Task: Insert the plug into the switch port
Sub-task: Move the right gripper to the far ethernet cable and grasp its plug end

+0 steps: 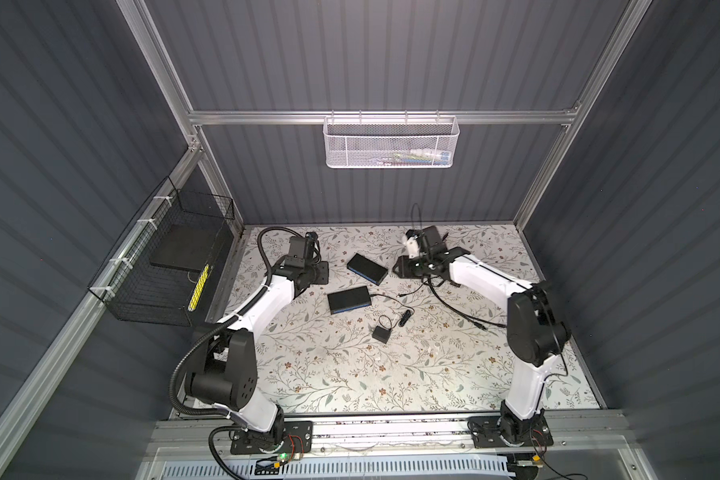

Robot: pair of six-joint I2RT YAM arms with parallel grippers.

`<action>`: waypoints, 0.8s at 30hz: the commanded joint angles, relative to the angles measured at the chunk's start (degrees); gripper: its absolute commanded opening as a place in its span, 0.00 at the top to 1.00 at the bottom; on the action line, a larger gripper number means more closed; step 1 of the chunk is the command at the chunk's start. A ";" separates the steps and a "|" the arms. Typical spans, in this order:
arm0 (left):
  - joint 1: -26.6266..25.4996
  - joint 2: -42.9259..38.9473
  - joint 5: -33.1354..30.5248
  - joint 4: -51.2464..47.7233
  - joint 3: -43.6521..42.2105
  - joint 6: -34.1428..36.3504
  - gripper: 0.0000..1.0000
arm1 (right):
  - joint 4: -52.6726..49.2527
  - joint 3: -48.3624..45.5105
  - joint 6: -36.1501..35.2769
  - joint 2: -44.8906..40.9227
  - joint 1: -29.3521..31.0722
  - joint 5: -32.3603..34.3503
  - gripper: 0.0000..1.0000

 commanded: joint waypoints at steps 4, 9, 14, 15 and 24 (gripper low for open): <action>-2.01 -3.29 12.95 5.99 -1.97 0.12 0.53 | -9.13 -11.32 -3.91 -7.52 -7.23 12.39 0.59; -5.44 -0.08 12.29 5.72 -1.62 3.64 0.53 | -11.57 -18.50 -7.93 -12.68 -11.79 6.43 0.63; -5.44 2.42 14.18 9.15 -1.83 2.87 0.53 | -15.43 -21.07 -8.81 -17.08 -13.05 9.03 0.70; -5.44 2.94 14.52 9.26 -1.69 2.95 0.53 | -15.56 -21.95 -8.38 -17.79 -13.64 8.46 0.71; -5.35 5.84 15.72 10.24 -1.33 3.56 0.54 | -15.21 -20.73 -8.91 -13.73 -15.17 8.18 0.68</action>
